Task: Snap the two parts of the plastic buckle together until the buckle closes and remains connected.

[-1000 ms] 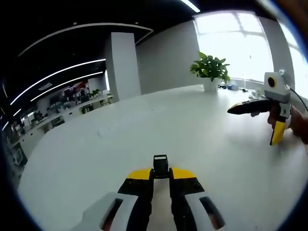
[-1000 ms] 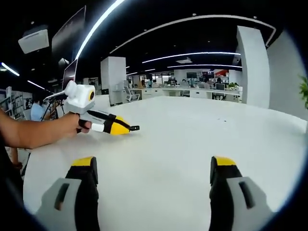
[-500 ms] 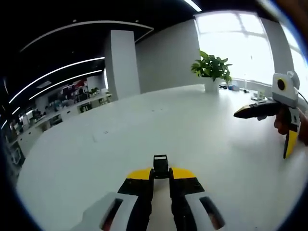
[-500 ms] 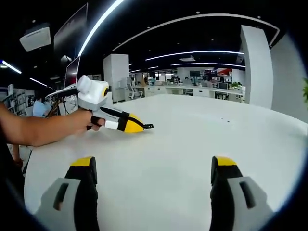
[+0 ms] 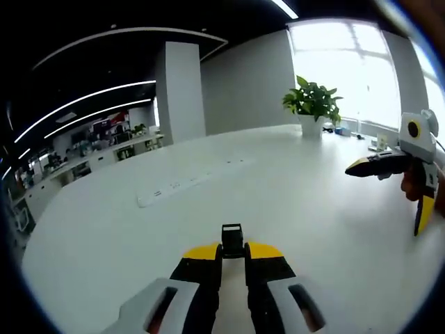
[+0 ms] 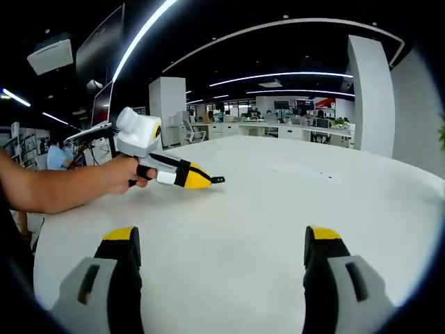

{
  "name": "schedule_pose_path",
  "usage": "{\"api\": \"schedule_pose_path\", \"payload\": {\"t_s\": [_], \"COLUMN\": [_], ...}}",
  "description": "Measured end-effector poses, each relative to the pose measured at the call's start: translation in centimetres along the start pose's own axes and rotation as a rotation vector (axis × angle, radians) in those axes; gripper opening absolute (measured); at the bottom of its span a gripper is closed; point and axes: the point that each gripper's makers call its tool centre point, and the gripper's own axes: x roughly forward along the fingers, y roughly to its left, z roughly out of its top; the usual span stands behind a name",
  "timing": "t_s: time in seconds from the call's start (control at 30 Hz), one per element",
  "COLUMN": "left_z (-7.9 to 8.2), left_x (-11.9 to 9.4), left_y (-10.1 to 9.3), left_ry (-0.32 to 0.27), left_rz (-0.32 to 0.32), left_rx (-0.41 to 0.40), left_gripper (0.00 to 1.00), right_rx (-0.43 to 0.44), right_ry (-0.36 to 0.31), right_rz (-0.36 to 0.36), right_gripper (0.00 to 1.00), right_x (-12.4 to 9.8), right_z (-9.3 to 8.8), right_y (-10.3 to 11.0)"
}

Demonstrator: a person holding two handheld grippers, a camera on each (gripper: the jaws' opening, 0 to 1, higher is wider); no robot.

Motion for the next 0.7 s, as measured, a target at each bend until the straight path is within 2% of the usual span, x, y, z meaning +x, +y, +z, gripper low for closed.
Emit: {"api": "schedule_pose_path", "payload": {"t_s": [0.3,0.7], "left_z": [0.8,0.7], "left_x": [0.5,1.7], "left_y": [0.0,1.0], "left_ry": [-0.009,0.006], "left_rz": [0.0,0.003], "left_rx": [-0.005,-0.009], "left_gripper": [0.1,0.1], "right_rx": [-0.004,0.006], "right_ry": [-0.018,-0.014], "right_rz": [-0.002,0.013], "right_gripper": [0.98,0.98], "right_x": [0.7,0.9], "right_z": [1.1,0.6], "right_y": [-0.1,0.1]}}
